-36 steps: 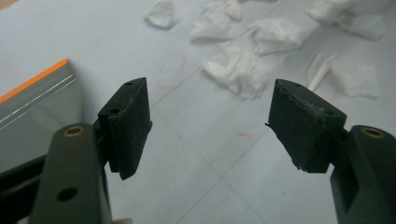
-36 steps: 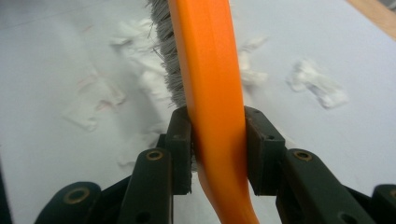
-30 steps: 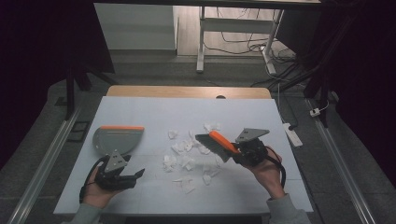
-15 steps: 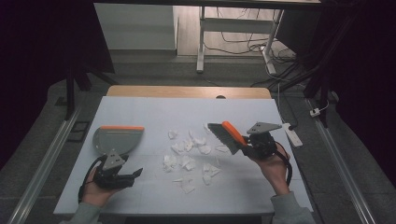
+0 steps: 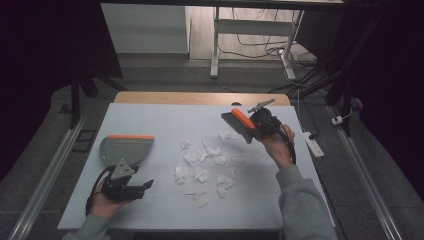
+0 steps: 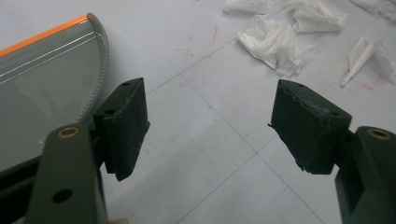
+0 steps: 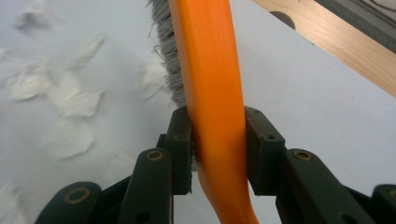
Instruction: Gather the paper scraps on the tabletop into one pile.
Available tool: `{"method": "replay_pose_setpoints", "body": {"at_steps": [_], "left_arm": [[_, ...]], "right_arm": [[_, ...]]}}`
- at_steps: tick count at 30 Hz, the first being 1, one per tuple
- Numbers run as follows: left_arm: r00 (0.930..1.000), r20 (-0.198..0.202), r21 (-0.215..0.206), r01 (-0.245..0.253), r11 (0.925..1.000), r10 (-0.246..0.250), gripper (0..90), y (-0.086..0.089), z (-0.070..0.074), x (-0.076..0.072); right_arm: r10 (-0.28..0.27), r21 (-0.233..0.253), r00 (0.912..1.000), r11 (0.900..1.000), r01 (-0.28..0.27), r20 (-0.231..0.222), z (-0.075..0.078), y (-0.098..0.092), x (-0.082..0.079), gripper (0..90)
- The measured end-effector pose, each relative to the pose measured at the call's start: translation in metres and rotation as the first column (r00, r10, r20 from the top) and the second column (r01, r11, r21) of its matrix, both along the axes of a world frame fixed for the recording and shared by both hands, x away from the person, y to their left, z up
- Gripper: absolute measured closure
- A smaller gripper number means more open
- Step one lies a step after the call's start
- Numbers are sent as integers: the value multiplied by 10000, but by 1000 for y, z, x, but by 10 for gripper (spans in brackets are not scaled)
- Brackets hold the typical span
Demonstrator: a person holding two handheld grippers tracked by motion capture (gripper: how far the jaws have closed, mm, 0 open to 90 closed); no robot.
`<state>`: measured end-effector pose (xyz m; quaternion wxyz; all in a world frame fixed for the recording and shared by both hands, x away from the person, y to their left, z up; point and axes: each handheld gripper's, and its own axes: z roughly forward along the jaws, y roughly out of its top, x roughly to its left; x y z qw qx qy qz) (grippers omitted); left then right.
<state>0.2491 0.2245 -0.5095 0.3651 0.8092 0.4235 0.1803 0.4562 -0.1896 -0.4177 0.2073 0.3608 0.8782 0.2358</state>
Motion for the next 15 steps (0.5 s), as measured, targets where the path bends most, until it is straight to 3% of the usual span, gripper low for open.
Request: {"method": "replay_pose_setpoints", "body": {"at_steps": [7, 10, 13, 14, 15], "left_arm": [[10000, -55, -28, -22, 10000, 22, 281, 2, -2, 2], [10000, -64, -48, -31, 10000, 31, 281, 2, -3, 2], [10000, -100, -50, -3, 10000, 2, 281, 2, -4, 3], [9999, -110, -50, -2, 10000, 2, 281, 2, -4, 3], [9999, -114, -40, 3, 10000, -4, 281, 2, -4, 4]], "right_arm": [[-312, -1068, 9982, 9940, 256, -508, -11, 26, 45, 664], [-504, -1872, 9973, 9815, 395, -534, -21, 31, 61, 664], [-671, -2223, 9959, 9736, 519, -614, -29, 30, 71, 665], [-491, -2428, 9949, 9697, 263, -886, -34, 32, 74, 666], [-491, -2428, 9949, 9697, 263, -886, -34, 32, 74, 666]]}}
